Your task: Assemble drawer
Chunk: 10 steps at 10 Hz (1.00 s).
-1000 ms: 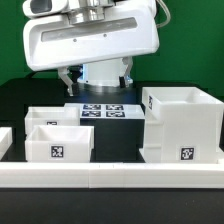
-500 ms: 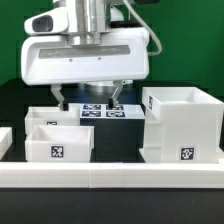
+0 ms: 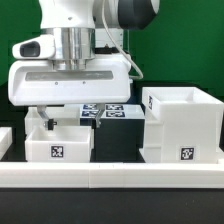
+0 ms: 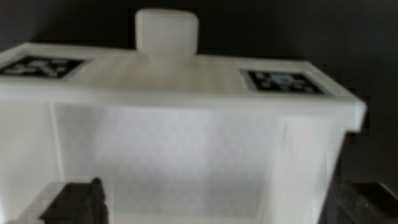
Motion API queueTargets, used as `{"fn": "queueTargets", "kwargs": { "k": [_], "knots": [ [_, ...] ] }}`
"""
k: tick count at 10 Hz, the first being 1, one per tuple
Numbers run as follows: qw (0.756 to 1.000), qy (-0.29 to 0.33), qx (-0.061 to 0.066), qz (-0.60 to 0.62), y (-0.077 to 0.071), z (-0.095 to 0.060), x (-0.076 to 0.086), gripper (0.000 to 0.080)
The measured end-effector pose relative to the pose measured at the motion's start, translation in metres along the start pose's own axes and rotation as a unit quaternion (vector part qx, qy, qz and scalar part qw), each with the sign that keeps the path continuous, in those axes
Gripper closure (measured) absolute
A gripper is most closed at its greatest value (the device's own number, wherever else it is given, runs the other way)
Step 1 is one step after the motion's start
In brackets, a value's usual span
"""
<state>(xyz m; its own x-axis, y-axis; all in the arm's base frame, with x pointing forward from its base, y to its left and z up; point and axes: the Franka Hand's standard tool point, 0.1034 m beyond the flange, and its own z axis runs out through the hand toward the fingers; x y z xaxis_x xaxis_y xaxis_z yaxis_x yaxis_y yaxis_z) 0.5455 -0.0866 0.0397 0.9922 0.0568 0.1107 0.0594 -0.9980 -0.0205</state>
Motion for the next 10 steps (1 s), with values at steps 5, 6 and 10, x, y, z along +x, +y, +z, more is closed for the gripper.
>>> {"fn": "queueTargets", "kwargs": {
  "k": [5, 6, 10],
  "knots": [
    [1.0, -0.004, 0.001, -0.004, 0.001, 0.004, 0.0, 0.0151],
    [1.0, -0.004, 0.001, -0.004, 0.001, 0.004, 0.0, 0.0151],
    [1.0, -0.008, -0.002, -0.007, -0.008, 0.022, -0.012, 0.0151]
  ]
}}
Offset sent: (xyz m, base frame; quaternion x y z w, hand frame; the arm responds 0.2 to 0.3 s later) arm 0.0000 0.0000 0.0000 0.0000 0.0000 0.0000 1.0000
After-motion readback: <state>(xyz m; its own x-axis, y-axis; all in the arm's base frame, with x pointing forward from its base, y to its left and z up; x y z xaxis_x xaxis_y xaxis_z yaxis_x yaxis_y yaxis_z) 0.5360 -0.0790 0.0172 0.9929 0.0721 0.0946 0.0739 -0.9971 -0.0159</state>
